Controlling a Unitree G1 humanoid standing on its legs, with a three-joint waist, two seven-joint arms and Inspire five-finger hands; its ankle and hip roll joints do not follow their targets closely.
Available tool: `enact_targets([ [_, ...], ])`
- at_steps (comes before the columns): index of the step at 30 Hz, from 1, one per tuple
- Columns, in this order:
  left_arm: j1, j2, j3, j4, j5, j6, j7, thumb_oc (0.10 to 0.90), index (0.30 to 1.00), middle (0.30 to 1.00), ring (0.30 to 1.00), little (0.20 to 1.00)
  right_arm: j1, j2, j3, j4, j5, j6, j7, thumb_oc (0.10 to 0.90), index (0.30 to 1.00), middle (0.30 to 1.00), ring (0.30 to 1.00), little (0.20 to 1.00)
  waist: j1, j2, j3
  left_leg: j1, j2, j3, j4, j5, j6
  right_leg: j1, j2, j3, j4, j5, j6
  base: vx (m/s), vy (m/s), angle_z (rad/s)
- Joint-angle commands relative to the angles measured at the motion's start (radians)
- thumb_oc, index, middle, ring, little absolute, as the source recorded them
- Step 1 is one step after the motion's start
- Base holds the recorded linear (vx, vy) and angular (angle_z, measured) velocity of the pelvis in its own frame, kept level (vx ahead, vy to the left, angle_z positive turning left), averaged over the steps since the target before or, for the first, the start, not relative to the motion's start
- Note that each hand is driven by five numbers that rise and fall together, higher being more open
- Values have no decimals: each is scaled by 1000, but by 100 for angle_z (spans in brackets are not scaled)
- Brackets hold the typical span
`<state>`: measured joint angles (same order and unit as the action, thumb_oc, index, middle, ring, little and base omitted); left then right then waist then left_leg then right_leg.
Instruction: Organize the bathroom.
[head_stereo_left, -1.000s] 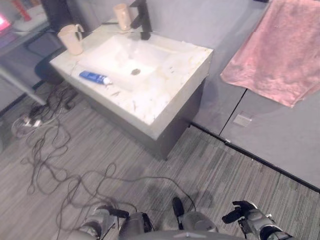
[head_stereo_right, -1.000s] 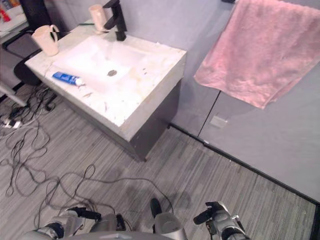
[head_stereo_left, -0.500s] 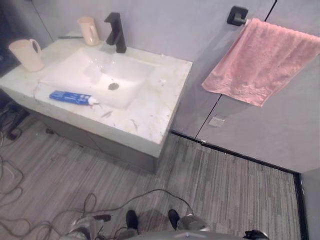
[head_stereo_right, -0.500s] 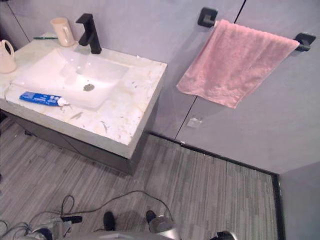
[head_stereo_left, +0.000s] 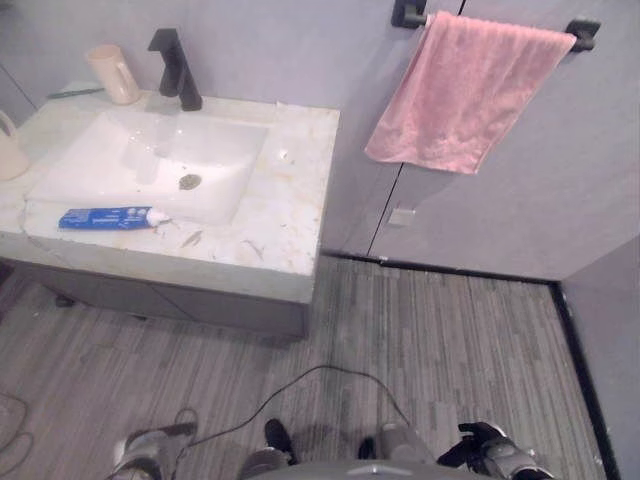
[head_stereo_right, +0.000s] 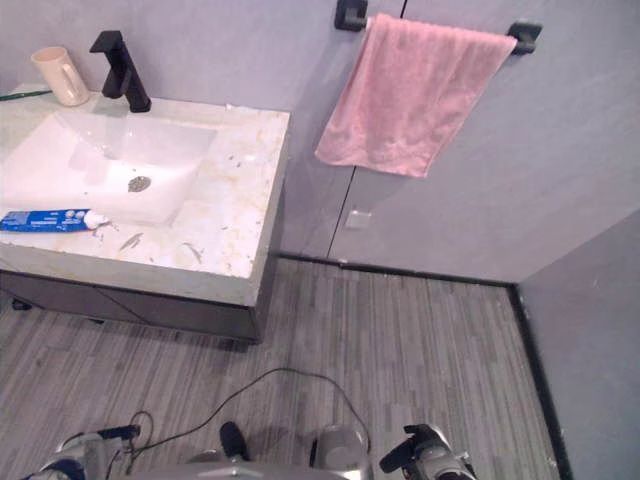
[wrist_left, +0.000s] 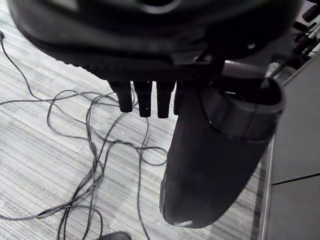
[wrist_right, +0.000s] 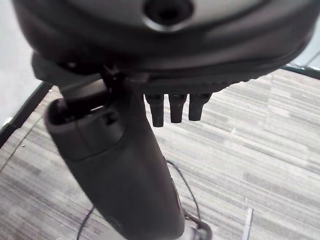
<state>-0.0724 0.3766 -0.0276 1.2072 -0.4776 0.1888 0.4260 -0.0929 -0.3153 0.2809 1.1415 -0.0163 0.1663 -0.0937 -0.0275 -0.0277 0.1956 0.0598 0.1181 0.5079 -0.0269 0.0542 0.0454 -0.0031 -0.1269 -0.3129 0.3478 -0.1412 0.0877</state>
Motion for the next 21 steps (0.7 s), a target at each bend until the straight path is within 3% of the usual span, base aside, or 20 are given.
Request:
enact_targets([
  [1, 4, 9, 46, 30, -21, 24, 85, 800, 900, 900, 900, 900, -82, -62, 42, -6, -62, -22, -8, 800, 900, 900, 900, 900, 30, -18, -30, -151, -47, -71, 238, -144, -73, 113, 10, -39, -259, 35, 39, -357, -272, -170],
  [2, 15, -5, 49, 11, -14, 21, 87, 800, 900, 900, 900, 900, -98, -69, 64, -27, -53, -12, -12, 800, 900, 900, 900, 900, 42, -19, -18, -180, -33, -80, 243, -120, -89, 112, 30, -22, -295, 52, 31, -260, -200, -103],
  [6, 29, -17, 37, -7, -29, 11, 63, 800, 900, 900, 900, 900, -83, -88, 72, -68, -39, 30, -26, 800, 900, 900, 900, 900, 26, -6, -5, -187, -31, -94, 207, -84, -96, 103, 57, -2, -292, 57, 20, -211, -66, -28],
  [8, 31, -20, 43, -5, -39, 1, 61, 800, 900, 900, 900, 900, -64, -95, 63, -71, -40, 39, -24, 800, 900, 900, 900, 900, 15, -3, -7, -173, -33, -100, 191, -77, -94, 100, 63, 2, -289, 58, 17, -130, -26, 19],
  [10, 38, -18, 64, -5, -46, -5, 54, 800, 900, 900, 900, 900, -51, -99, 61, -61, -59, 48, -17, 800, 900, 900, 900, 900, 15, -8, -9, -163, -36, -149, 208, -88, -91, 90, 65, 15, -278, 58, 7, -99, -28, 12],
  [13, 65, -7, 83, -2, -61, -18, 27, 800, 900, 900, 900, 900, -56, -102, 76, -41, -76, 56, -1, 800, 900, 900, 900, 900, 47, -26, -4, -195, -31, -373, 302, -12, -97, 78, 75, 94, -276, 76, -22, -93, -27, -18],
  [14, 68, -7, 84, -3, -60, -19, 25, 800, 900, 900, 900, 900, -57, -102, 78, -40, -77, 57, 0, 800, 900, 900, 900, 900, 49, -27, -4, -196, -30, -390, 310, -7, -97, 78, 76, 101, -276, 76, -23, -30, 28, -68],
  [15, 81, -4, 97, 4, -32, -24, 2, 800, 900, 900, 900, 900, -65, -106, 90, -31, -68, 61, 8, 800, 900, 900, 900, 900, 57, -32, -13, -188, 17, -448, 326, 45, -106, 72, 75, 129, -276, 80, -31, -14, 103, -87],
  [16, 86, 4, 93, 10, -8, -27, -8, 800, 900, 900, 900, 900, -71, -107, 94, -29, -58, 64, 8, 800, 900, 900, 900, 900, 52, -29, -21, -160, 78, -452, 304, 89, -117, 67, 75, 134, -265, 73, -36, -1, 149, -83],
  [19, 91, 20, 83, 18, 20, -23, -32, 800, 900, 900, 900, 900, -75, -111, 97, -26, -46, 67, -1, 800, 900, 900, 900, 900, 40, -10, -34, -114, 143, -471, 239, 156, -131, 51, 71, 148, -235, 56, -37, 35, 259, -55],
  [20, 89, 35, 67, 18, 34, -25, -49, 800, 900, 900, 900, 900, -79, -118, 100, -28, -40, 80, -9, 800, 900, 900, 900, 900, 31, 9, -38, -98, 186, -500, 187, 208, -146, 40, 55, 162, -206, 42, -34, 64, 557, -12],
  [21, 82, 49, 49, 12, 34, -30, -71, 800, 900, 900, 900, 900, -83, -128, 103, -27, -29, 88, -24, 800, 900, 900, 900, 900, 26, 31, -37, -91, 202, -521, 141, 222, -155, 35, 34, 169, -180, 28, -27, 70, 613, -8],
])
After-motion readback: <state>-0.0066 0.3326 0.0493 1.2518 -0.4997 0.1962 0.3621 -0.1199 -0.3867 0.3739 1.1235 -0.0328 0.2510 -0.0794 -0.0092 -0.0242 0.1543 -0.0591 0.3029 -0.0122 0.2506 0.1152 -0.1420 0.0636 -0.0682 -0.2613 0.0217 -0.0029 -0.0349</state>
